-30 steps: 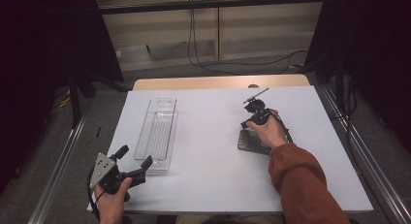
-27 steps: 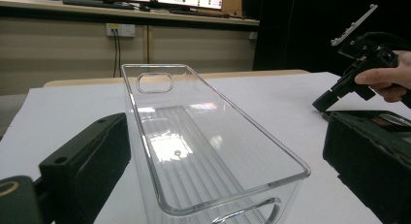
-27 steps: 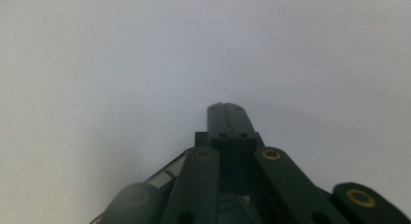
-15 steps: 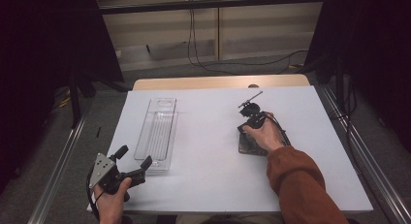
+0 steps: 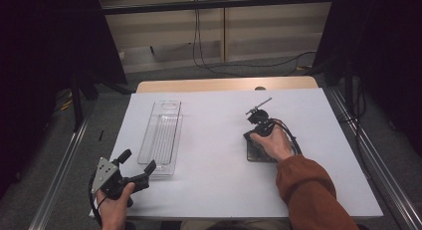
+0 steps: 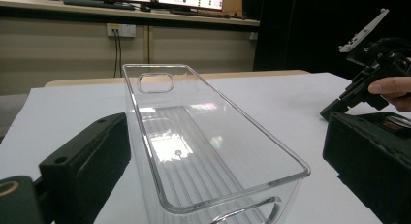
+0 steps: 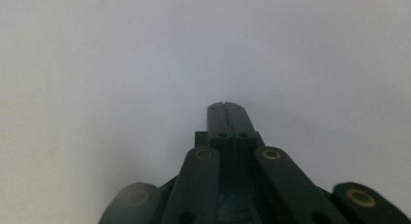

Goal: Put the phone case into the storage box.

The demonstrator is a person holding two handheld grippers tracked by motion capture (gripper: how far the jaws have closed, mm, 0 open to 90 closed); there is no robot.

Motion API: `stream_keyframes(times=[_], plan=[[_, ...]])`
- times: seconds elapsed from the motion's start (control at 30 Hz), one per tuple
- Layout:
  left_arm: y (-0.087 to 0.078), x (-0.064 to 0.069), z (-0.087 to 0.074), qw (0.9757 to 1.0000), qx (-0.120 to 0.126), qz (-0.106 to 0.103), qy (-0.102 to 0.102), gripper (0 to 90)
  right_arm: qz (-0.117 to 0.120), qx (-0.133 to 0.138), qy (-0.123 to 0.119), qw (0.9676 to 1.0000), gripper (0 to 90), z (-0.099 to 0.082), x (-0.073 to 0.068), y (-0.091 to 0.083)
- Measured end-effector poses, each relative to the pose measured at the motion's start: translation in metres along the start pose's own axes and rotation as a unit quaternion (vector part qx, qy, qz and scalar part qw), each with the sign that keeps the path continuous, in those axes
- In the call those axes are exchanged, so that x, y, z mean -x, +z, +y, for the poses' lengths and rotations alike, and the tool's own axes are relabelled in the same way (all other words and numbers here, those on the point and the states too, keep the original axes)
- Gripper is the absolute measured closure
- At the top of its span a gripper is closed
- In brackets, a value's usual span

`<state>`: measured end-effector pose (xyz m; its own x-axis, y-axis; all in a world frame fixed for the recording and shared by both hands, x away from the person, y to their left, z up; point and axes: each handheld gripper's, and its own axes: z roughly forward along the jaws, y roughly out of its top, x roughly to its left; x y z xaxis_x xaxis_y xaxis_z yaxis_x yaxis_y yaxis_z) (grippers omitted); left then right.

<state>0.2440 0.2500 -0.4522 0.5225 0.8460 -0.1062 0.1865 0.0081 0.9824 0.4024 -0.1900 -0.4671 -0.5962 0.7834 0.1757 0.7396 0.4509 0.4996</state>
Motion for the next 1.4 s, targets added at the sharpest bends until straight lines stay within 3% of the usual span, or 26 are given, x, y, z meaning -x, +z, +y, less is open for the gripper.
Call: stream_keyframes(times=[0.43,0.7,1.4], plan=[[0.0,0.0,0.0,1.0,0.0,0.0,0.0,3.3,0.01,-0.002,-0.01,0.9999,90.0,-0.013,-0.01,-0.006],[0.0,0.0,0.0,1.0,0.0,0.0,0.0,3.3,0.024,-0.002,-0.005,0.9997,90.0,-0.02,-0.012,-0.009],[0.003,0.002,0.0,1.0,-0.002,-0.003,0.001,3.3,0.029,-0.008,-0.012,0.9995,90.0,-0.036,-0.022,-0.017]])
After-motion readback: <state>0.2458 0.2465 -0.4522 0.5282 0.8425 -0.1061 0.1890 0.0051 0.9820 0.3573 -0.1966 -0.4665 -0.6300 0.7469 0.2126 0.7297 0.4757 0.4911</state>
